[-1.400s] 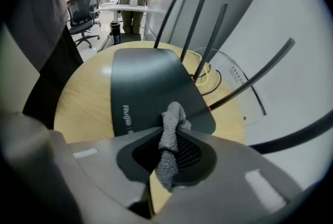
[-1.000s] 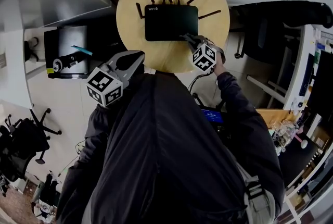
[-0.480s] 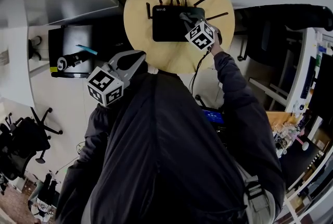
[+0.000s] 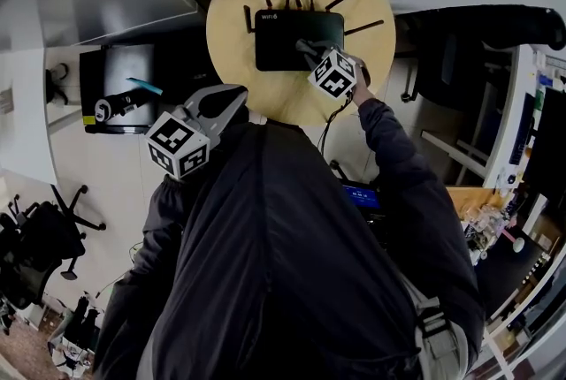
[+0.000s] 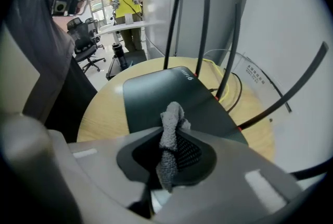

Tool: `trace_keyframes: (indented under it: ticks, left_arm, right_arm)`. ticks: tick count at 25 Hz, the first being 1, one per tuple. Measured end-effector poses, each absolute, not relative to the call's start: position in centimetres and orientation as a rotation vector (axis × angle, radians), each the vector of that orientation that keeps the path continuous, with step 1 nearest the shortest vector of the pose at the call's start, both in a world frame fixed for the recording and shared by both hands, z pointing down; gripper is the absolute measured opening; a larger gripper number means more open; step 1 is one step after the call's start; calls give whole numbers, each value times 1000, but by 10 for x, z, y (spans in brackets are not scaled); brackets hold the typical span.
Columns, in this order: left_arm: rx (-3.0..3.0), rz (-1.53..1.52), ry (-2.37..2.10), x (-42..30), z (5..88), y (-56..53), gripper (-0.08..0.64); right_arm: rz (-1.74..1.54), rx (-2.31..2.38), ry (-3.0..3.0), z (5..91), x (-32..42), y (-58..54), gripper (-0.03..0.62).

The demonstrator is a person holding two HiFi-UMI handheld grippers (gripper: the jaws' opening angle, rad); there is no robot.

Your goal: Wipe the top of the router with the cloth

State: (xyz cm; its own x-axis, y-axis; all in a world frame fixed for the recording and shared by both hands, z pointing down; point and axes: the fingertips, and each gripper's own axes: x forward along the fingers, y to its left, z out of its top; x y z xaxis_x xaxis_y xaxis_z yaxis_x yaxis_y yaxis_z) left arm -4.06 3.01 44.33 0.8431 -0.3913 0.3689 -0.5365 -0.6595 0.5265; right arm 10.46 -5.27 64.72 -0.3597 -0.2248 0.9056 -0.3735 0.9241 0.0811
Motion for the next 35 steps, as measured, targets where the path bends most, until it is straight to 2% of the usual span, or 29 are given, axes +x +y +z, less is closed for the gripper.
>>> trace_keyframes:
  ticks: [8,16,26,35]
  left_arm:
    - [2395,311,-625,-22,442,26,0]
    - [2391,314,-634,-18,442,30,0]
    - [2351,290,-721,-35,442,38,0]
    - [2333,267,-747,-43,445,36,0]
  right_arm:
    - [169,389,-1978,649,103,-5,31]
    - [157,440,-2027,634,92,-46,31]
    - [94,412,-2046,639,31,-106,32]
    - [129,332,-2009,646,27,-75,31]
